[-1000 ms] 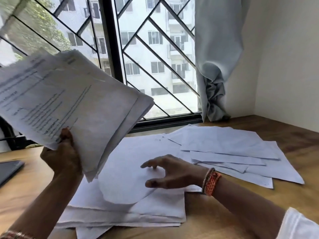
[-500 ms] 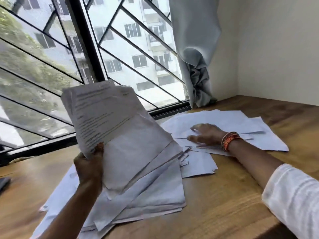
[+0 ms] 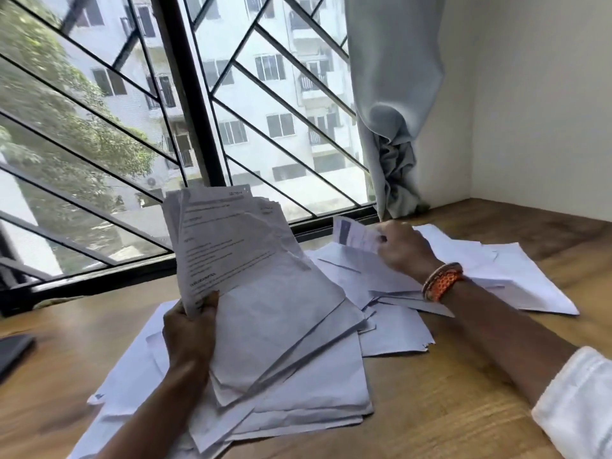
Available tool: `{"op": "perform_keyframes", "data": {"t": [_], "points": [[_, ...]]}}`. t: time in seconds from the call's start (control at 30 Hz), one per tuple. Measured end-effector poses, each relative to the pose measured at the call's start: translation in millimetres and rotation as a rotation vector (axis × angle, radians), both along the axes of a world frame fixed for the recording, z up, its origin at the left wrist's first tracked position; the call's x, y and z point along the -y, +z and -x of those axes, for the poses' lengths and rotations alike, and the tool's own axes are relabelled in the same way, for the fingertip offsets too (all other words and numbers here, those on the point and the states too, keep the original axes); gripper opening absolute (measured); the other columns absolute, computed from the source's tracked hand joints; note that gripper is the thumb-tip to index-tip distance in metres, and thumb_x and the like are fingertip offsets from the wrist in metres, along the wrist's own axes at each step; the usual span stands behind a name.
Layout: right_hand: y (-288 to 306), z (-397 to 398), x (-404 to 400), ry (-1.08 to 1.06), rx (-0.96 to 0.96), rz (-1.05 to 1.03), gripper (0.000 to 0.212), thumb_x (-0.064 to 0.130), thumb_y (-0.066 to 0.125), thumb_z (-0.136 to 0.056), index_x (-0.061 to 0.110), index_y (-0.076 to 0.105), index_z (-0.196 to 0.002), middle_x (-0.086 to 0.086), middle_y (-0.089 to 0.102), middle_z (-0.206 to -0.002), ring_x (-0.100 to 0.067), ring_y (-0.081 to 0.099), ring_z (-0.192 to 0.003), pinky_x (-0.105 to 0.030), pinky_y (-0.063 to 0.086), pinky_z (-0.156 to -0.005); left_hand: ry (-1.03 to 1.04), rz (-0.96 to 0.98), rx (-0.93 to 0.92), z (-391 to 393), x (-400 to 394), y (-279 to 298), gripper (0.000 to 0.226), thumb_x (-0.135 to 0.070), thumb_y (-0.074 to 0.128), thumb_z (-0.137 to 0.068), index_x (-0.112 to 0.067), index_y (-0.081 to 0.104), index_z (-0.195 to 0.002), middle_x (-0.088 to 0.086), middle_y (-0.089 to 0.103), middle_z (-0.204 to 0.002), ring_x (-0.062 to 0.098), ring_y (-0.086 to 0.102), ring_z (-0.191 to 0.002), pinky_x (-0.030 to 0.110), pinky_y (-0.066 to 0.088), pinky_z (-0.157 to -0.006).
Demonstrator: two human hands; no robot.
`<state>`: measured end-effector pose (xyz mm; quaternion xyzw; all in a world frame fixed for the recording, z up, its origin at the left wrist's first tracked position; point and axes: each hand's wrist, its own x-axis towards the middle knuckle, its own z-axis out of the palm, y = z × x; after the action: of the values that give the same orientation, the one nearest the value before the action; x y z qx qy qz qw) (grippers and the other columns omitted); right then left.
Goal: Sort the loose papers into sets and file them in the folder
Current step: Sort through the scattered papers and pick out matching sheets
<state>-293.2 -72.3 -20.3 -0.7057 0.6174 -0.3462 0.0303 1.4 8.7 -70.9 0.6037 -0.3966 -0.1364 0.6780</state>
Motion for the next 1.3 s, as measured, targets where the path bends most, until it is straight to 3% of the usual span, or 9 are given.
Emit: {"op": "perform_keyframes", "data": {"t": [0.1, 0.2, 0.33, 0.5, 0.63, 0.8, 1.07, 1.2, 1.3], "points": [[56.0, -0.9, -29.0, 0.501, 0.972, -0.025, 0.021, -0.004, 0.047, -0.094, 0.01, 0.063, -0.095, -0.007, 0.071, -0.083, -0.02, 0.071, -0.074, -0.032, 0.059, -0.066, 0.023, 0.0, 0.016, -1.4, 0.6, -0.9, 0.013, -0.014, 0.066, -0.088, -0.006, 0.062, -0.079, 0.012, 0.062, -0.078, 0.023, 0.054, -0.077, 0.038, 0.044, -0.073], [75.3, -2.6, -41.8, 0.768, 1.319, -0.137, 0.024, -0.004, 0.043, -0.095, 0.006, 0.064, -0.098, -0.002, 0.073, -0.076, -0.014, 0.069, -0.064, -0.024, 0.057, -0.059, 0.042, 0.018, 0.012, -2.5, -1.1, -0.6, 0.011, -0.012, 0.064, -0.088, -0.003, 0.063, -0.082, 0.011, 0.062, -0.078, 0.025, 0.054, -0.076, 0.036, 0.043, -0.071], [38.7, -30.6, -24.2, 0.636, 1.27, -0.369, 0.025, -0.006, 0.046, -0.092, 0.006, 0.067, -0.1, -0.008, 0.072, -0.081, -0.017, 0.067, -0.064, -0.025, 0.056, -0.055, 0.022, 0.067, 0.037, 2.9, -8.6, 9.7, 0.025, -0.011, 0.062, -0.089, 0.006, 0.054, -0.073, 0.006, 0.051, -0.061, 0.029, 0.042, -0.067, 0.03, 0.032, -0.054], [-0.8, -56.4, -20.3, 0.439, 1.148, -0.319, 0.023, -0.001, 0.046, -0.097, 0.011, 0.066, -0.101, -0.002, 0.07, -0.081, -0.014, 0.067, -0.067, -0.02, 0.052, -0.051, -0.061, 0.075, 0.035, 9.0, -16.0, 19.8, 0.041, 0.01, 0.061, -0.083, -0.005, 0.04, -0.051, -0.01, 0.037, -0.029, 0.013, 0.027, -0.055, 0.014, 0.027, -0.038], [-8.2, -60.4, -29.9, 0.411, 1.13, -0.335, 0.017, 0.01, 0.051, -0.098, 0.019, 0.064, -0.092, 0.003, 0.067, -0.084, -0.014, 0.064, -0.074, -0.018, 0.052, -0.049, -0.071, 0.096, -0.005, -0.1, -5.9, 5.2, 0.022, 0.008, 0.064, -0.081, 0.002, 0.056, -0.062, 0.004, 0.056, -0.053, 0.017, 0.045, -0.059, 0.026, 0.041, -0.051], [-4.4, -58.2, -36.0, 0.468, 1.144, -0.318, 0.007, 0.015, 0.058, -0.094, 0.019, 0.064, -0.093, 0.002, 0.069, -0.085, -0.012, 0.067, -0.072, -0.02, 0.054, -0.053, -0.121, 0.109, -0.056, -3.8, -1.4, 2.5, 0.018, -0.002, 0.066, -0.085, -0.001, 0.063, -0.067, 0.005, 0.065, -0.06, 0.02, 0.054, -0.061, 0.041, 0.052, -0.059], [-7.8, -54.5, -33.2, 0.52, 1.118, -0.355, 0.02, 0.014, 0.061, -0.092, 0.012, 0.06, -0.111, -0.005, 0.07, -0.098, -0.016, 0.068, -0.079, -0.024, 0.057, -0.06, -0.102, 0.109, 0.004, -4.9, -1.8, 1.4, 0.02, -0.009, 0.069, -0.081, 0.006, 0.06, -0.072, 0.018, 0.06, -0.067, 0.019, 0.048, -0.065, 0.043, 0.049, -0.057], [-1.4, -49.2, -50.1, 0.938, 0.778, -0.7, 0.035, 0.009, 0.067, -0.082, 0.02, 0.061, -0.115, -0.004, 0.071, -0.104, -0.022, 0.069, -0.094, -0.033, 0.057, -0.074, 0.039, 0.048, 0.142, 1.5, -6.6, 4.3, 0.012, -0.003, 0.061, -0.083, 0.002, 0.058, -0.073, 0.017, 0.052, -0.065, 0.021, 0.039, -0.065, 0.033, 0.038, -0.052], [5.2, -53.2, -52.7, 0.869, 0.705, -0.631, 0.046, 0.002, 0.076, -0.069, 0.011, 0.065, -0.113, -0.009, 0.071, -0.104, -0.025, 0.068, -0.094, -0.035, 0.058, -0.076, 0.117, 0.018, 0.102, 0.0, -8.8, 5.1, 0.011, -0.006, 0.059, -0.086, 0.003, 0.062, -0.079, 0.013, 0.051, -0.066, 0.021, 0.041, -0.067, 0.033, 0.034, -0.055]]}}
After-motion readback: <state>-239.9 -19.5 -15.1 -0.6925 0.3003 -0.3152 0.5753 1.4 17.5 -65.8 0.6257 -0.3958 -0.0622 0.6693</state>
